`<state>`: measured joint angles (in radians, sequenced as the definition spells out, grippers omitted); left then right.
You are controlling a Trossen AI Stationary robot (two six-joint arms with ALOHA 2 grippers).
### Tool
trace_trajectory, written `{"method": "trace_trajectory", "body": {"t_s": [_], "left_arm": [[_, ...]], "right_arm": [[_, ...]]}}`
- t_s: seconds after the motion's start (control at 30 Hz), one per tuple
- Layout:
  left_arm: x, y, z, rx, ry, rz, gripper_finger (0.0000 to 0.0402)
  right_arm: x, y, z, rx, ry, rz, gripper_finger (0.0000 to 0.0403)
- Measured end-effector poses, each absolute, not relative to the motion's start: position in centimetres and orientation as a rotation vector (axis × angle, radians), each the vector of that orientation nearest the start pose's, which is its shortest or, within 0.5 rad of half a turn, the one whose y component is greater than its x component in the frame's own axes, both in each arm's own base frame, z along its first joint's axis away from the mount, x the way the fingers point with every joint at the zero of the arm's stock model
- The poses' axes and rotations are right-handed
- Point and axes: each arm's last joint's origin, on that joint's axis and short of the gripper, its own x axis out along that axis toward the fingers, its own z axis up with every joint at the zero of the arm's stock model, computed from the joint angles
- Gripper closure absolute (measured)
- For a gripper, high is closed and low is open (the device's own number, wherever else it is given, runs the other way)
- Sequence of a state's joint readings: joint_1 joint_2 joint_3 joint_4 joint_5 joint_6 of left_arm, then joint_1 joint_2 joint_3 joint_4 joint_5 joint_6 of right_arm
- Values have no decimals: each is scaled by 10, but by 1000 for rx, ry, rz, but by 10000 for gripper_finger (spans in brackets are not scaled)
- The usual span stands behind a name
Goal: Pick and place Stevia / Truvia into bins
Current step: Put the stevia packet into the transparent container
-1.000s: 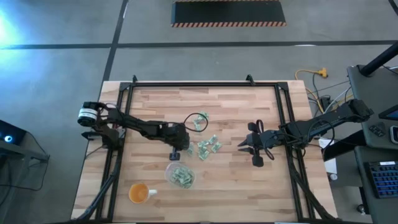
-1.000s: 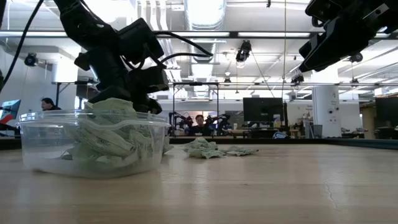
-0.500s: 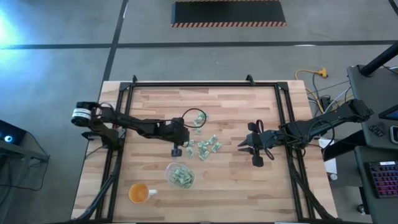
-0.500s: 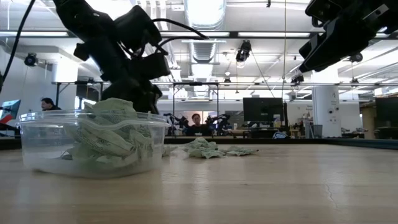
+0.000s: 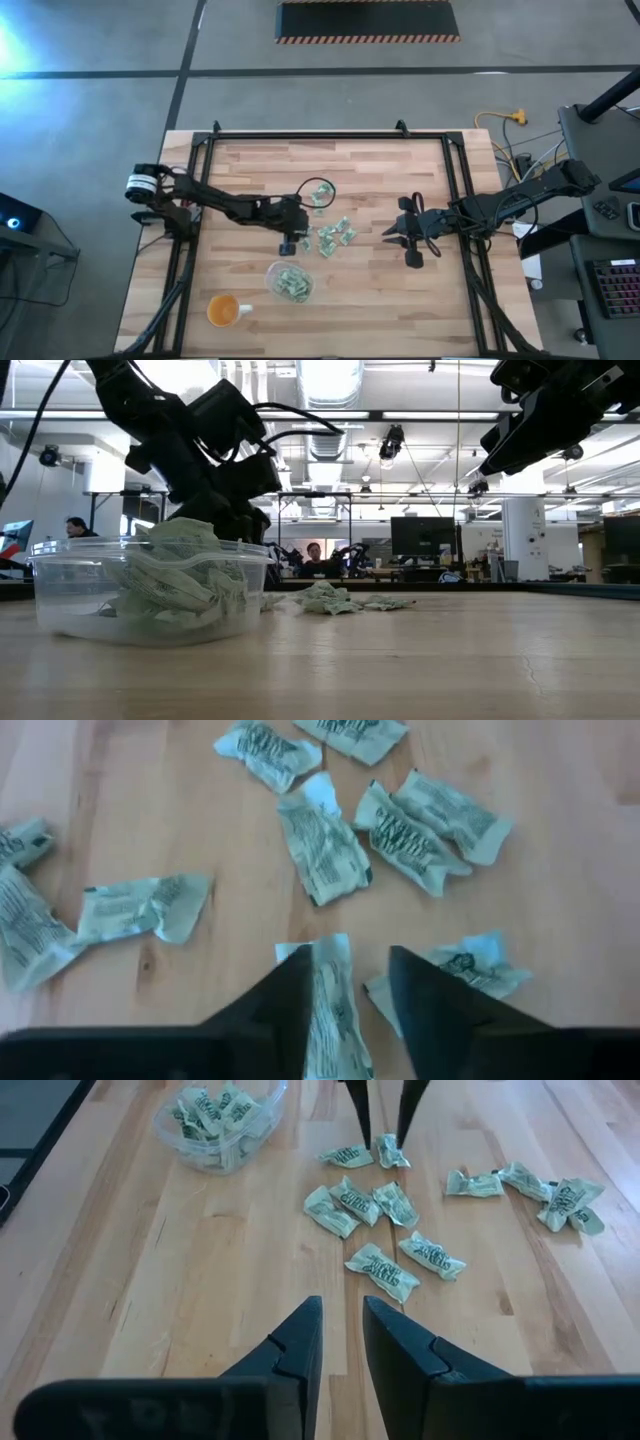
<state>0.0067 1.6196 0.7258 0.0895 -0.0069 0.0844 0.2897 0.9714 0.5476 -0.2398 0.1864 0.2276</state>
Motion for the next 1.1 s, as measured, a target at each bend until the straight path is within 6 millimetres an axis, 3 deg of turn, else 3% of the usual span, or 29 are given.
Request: {"method": "trace_trajectory", "body": {"t_s": [0.17,0.33,0.97,1.1], "left_arm": [[303,4,144,79,801,40,210],[301,11,143,59,810,121,176],[307,13,122,8,871,84,174],[306,15,123,5,879,95,193]], "right_arm": [[188,51,216,60,652,27,335],[189,51,216,62,646,28,335],[188,50,215,62,648,28,335],[188,50,214,62,649,27,335]]}}
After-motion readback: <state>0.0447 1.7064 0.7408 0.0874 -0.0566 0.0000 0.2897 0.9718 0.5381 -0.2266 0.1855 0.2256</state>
